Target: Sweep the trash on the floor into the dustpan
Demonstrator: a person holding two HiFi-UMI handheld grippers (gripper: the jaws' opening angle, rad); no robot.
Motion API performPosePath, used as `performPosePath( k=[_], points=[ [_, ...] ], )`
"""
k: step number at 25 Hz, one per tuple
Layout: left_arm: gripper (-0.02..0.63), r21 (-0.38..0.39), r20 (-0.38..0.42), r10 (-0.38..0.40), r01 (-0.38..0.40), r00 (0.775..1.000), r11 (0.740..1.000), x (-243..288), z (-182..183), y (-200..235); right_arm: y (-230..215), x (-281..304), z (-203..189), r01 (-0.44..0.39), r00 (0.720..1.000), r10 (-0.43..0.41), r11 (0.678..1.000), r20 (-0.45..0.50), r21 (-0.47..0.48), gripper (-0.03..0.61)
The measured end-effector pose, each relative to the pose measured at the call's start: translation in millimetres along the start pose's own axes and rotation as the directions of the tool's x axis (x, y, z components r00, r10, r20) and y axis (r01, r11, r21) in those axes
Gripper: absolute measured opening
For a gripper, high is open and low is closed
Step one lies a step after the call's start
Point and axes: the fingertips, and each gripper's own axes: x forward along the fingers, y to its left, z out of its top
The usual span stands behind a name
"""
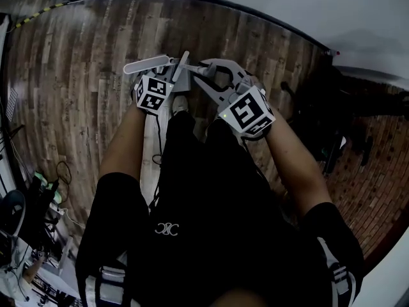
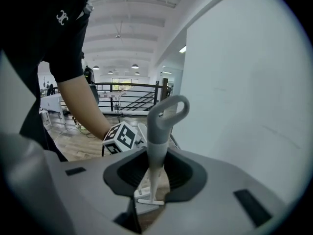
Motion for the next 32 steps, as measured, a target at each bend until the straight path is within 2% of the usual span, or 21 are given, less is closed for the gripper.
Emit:
performPosePath(
  k=[4, 7, 10, 13, 19, 23, 26, 28, 32],
  points=[
    [0.057, 0.007, -0.004, 0.006, -0.006, 1.0, 1.0, 0, 0, -2, -1, -29, -7, 0.044, 0.999, -0.044, 0.999, -0.009, 0.028, 0.109],
    [0.055, 0.002, 0.01, 0.042, -0.042, 0.999, 0.999, -5, 1, 5, -14, -59, -7, 0.145, 0.989, -0.148, 0.981, 0.019, 0.127, 0.109],
    [0.055, -0.017, 0.023, 0.056, -0.055, 0.998, 0.998, -12, 7, 6, -33, -90, -16, 0.261, 0.961, -0.275, 0.93, 0.021, 0.258, 0.109],
    [0.055, -0.042, 0.029, 0.07, -0.069, 0.997, 0.997, -16, 18, 5, -51, -125, -26, 0.363, 0.918, -0.396, 0.857, 0.017, 0.366, 0.109],
    [0.055, -0.067, 0.072, 0.092, -0.087, 0.993, 0.994, -30, 69, -7, -90, -200, -50, 0.543, 0.799, -0.601, 0.691, -0.038, 0.477, 0.109],
    [0.055, -0.048, 0.109, 0.108, -0.104, 0.988, 0.993, -49, 122, -24, -107, -267, -50, 0.645, 0.686, -0.725, 0.57, -0.057, 0.509, 0.109],
    [0.055, -0.065, 0.136, 0.14, -0.132, 0.981, 0.989, -67, 167, -33, -118, -312, -48, 0.695, 0.602, -0.797, 0.487, -0.057, 0.53, 0.11],
    [0.055, -0.074, 0.157, 0.16, -0.15, 0.975, 0.986, -79, 198, -38, -125, -337, -51, 0.717, 0.557, -0.829, 0.442, -0.06, 0.539, 0.11],
    [0.055, -0.055, 0.226, 0.16, -0.152, 0.961, 0.987, -95, 261, -49, -141, -377, -64, 0.75, 0.488, -0.869, 0.372, -0.077, 0.547, 0.11]
  ],
)
